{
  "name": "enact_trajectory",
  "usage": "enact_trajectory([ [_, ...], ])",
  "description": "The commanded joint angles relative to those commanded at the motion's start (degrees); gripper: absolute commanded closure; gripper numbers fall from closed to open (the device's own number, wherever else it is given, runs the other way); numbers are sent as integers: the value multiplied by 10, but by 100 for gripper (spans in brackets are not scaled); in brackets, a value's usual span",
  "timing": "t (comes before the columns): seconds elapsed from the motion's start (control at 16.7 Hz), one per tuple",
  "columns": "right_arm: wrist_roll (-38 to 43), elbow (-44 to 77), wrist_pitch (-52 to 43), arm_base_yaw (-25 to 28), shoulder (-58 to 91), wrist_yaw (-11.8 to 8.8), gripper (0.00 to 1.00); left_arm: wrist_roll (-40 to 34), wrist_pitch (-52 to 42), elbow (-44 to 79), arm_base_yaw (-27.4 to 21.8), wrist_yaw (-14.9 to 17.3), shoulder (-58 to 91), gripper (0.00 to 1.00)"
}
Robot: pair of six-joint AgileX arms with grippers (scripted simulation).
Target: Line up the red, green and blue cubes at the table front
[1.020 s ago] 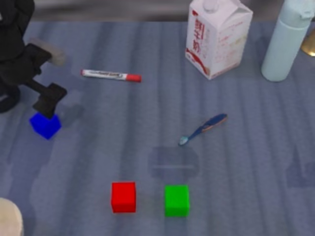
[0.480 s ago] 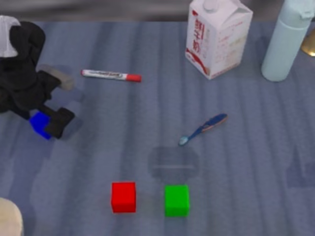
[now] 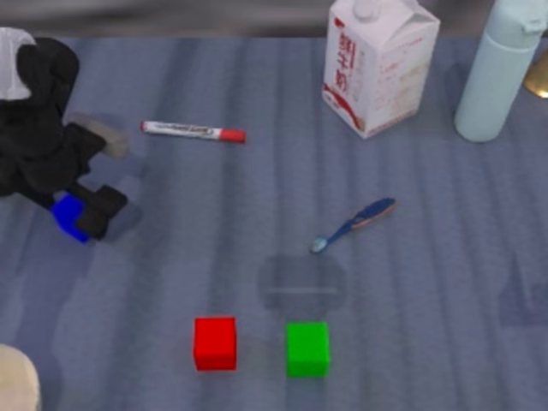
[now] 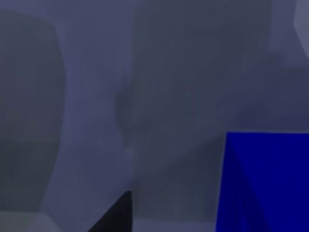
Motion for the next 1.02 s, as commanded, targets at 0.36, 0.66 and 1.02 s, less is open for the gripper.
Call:
enact_trajectory([
  [0.36,0,0,0,0,0,0,0,0,0,0,0,0,0,83],
  [0.66,0,0,0,0,0,0,0,0,0,0,0,0,0,100],
  [1.02,0,0,0,0,0,0,0,-2,-3,1,0,3,-7,100],
])
